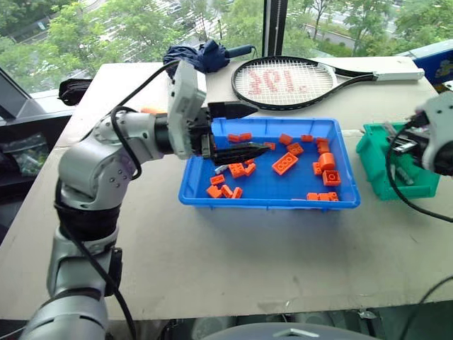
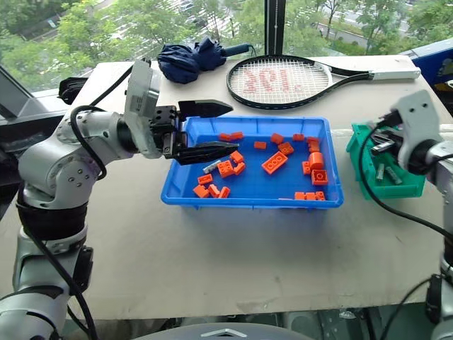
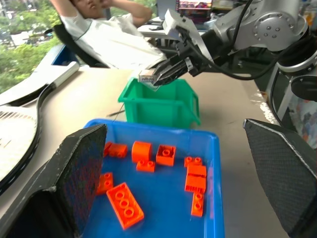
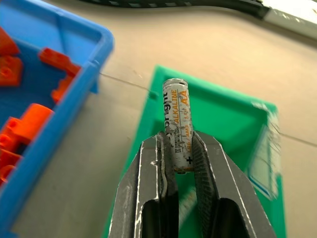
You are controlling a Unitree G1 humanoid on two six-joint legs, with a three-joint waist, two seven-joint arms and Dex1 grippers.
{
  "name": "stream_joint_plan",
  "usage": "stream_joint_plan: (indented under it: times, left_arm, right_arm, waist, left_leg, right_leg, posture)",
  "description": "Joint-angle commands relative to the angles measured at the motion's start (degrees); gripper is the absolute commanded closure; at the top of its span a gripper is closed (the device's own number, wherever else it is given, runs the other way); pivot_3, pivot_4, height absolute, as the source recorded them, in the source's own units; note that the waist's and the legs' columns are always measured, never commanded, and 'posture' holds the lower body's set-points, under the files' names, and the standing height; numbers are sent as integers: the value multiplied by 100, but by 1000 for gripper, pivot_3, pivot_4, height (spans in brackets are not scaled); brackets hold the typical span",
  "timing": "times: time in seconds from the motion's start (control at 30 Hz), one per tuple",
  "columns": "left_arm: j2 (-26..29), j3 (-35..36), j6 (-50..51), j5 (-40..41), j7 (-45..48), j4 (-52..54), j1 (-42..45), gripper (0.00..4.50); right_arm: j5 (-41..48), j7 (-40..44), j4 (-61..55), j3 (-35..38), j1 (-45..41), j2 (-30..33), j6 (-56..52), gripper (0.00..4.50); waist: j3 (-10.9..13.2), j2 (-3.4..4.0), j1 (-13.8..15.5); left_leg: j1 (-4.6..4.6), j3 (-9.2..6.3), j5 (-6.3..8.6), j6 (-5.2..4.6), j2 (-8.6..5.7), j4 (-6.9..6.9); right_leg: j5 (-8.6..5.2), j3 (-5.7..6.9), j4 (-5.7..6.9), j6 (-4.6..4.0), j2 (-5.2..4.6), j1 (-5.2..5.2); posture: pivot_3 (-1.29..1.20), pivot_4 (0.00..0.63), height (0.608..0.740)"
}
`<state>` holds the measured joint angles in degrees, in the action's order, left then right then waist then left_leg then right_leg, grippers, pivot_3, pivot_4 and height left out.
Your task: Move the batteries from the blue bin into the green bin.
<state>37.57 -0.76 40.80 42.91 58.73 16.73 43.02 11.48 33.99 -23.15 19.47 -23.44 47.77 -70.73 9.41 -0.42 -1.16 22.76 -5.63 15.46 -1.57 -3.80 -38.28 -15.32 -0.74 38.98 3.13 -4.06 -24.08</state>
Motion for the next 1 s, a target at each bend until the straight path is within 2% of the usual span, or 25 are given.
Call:
stream_joint_plan:
  times: [0.03, 0.13, 0.17, 0.27, 0.3, 0.4, 0.5, 0.63, 0.73, 0.87, 1.0]
  left_arm:
    - [-56, 21, -98, 13, 88, 40, 130, 0]
    - [-34, 50, -112, -45, 113, 21, 114, 0]
    - [14, 88, -105, -67, 116, 15, 84, 0]
    - [230, 223, -89, -144, 150, 39, -93, 0]
    - [330, 278, -78, -166, 157, 55, -187, 0]
    - [719, 444, -126, -297, 202, 77, -560, 0]
    - [1207, 717, -260, -513, 296, -9, -1090, 0]
    - [1965, 1343, -476, -867, 398, -112, -2029, 0]
    - [2131, 1623, -520, -917, 345, -74, -2343, 0]
    - [2320, 2627, -443, -958, 332, 118, -3259, 0]
    - [2311, 3134, -380, -912, 304, 311, -3788, 0]
  right_arm:
    - [82, -2, 149, 387, 198, 104, 399, 4441]
    - [157, 79, 312, 392, 362, 157, 677, 3145]
    - [96, 21, 373, 351, 376, 182, 811, 2548]
    - [89, -76, 494, 237, 211, 178, 1008, 1103]
    - [142, -67, 484, 165, 106, 140, 1066, 757]
    - [338, 23, 424, -240, -319, -51, 1229, 757]
    - [566, 136, 453, -996, -992, -546, 1316, 757]
    - [428, 336, 1241, -2411, -2011, -1761, 1949, 757]
    - [297, 424, 1771, -2881, -2337, -2178, 2282, 757]
    - [-60, 523, 3020, -3809, -2918, -3254, 3054, 757]
    - [-289, 537, 3792, -4094, -3251, -3928, 3418, 757]
  waist:
    - [0, 0, -41]
    - [0, 0, -67]
    - [0, 0, -65]
    - [0, 1, -69]
    - [0, 1, -74]
    - [0, 2, -121]
    - [0, 2, -161]
    - [1, 2, -215]
    - [2, 0, -80]
    - [1, -7, -95]
    - [1, -6, -107]
  left_leg:
    - [-3, 5, 0, 0, 3, 1]
    - [-5, 6, 0, 0, 3, -2]
    - [-5, 6, 0, 0, 3, -4]
    - [-3, 6, 0, -1, 2, -5]
    - [-3, 6, 0, -1, 2, -4]
    - [-7, 9, 0, -1, 4, -2]
    - [-8, 8, 0, 0, 9, 0]
    - [-12, 12, 0, 1, 16, 11]
    - [12, -1, 0, 1, 11, 8]
    - [25, -5, 1, 0, -3, 2]
    - [21, -9, -1, 4, 4, 6]
  right_leg:
    - [0, -4, 3, 0, 2, 0]
    - [0, -7, 7, 0, 3, 0]
    - [0, -6, 7, 1, 3, 0]
    - [1, -6, 5, 2, 2, 0]
    - [1, -7, 4, 2, 2, 0]
    - [1, -12, 5, 2, 4, -2]
    - [2, -12, 3, 1, 7, -3]
    - [4, -17, 1, -4, 13, -11]
    - [4, -4, -6, -4, 6, -25]
    - [7, -5, -17, 0, -6, -26]
    - [7, -1, -6, -1, 1, -32]
  posture:
    - [0, 150, 740]
    - [0, 150, 740]
    - [0, 150, 740]
    - [0, 150, 740]
    - [0, 150, 740]
    - [0, 150, 740]
    - [0, 150, 740]
    - [0, 150, 740]
    - [0, 150, 740]
    - [0, 150, 740]
    - [0, 150, 740]
